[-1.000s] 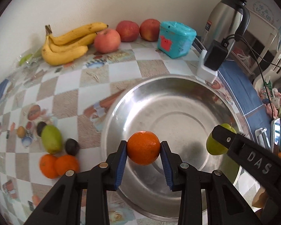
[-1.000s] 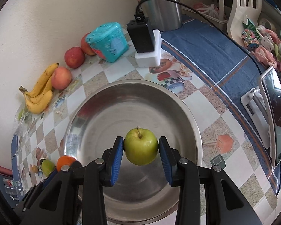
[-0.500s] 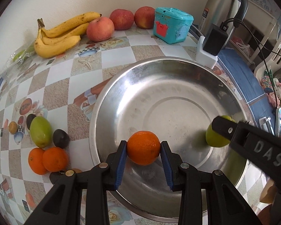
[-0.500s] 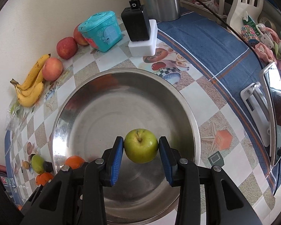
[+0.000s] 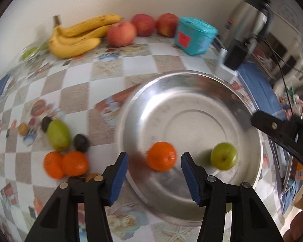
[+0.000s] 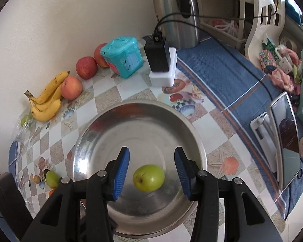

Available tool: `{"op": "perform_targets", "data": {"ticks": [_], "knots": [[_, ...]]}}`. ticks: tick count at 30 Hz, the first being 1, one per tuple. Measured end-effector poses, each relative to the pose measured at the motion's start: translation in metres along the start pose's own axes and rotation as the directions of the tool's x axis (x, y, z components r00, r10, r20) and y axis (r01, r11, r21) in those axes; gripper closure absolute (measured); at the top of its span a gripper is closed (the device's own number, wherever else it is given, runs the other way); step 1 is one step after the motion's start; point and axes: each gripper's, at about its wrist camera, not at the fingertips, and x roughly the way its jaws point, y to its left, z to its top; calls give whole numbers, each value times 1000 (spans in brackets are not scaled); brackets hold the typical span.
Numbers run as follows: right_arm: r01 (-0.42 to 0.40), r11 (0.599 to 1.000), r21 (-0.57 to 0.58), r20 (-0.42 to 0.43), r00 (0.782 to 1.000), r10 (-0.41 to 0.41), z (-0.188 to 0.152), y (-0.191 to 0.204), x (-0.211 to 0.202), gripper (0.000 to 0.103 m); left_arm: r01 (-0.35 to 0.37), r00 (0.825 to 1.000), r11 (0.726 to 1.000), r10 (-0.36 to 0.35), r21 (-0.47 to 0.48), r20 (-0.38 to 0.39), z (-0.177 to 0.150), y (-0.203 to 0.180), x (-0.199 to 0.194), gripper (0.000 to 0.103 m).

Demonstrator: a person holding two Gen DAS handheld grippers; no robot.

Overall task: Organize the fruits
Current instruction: 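Open both grippers to drop the orange and apple into the bowl, then move both grippers back toward the fruit pile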

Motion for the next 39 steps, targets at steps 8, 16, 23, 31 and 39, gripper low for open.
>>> {"op": "perform_targets", "data": {"ticks": [8,16,23,31,39], "knots": [[-7,1000,-23,-35,999,6,-5,5,2,56,-115,993,975,118,-188,4,6,60,-25,45],[-45,997,-69,-53,998,41,-21,25,-4,56,-189,979,907,204,-377,-1,-5,136,-53,42],[-96,985,-143,-67,994,88,-37,58,-11,56,-178,979,850,205,-497,0,-23,182,-71,38],[-140,961,-238,-90,989,121,-61,101,-12,41,-165,980,809,198,-564,-2,-38,208,-80,18],[-170,942,-290,-100,984,147,-76,127,-7,16,-207,970,794,241,-571,-16,-44,223,-77,0]]}}
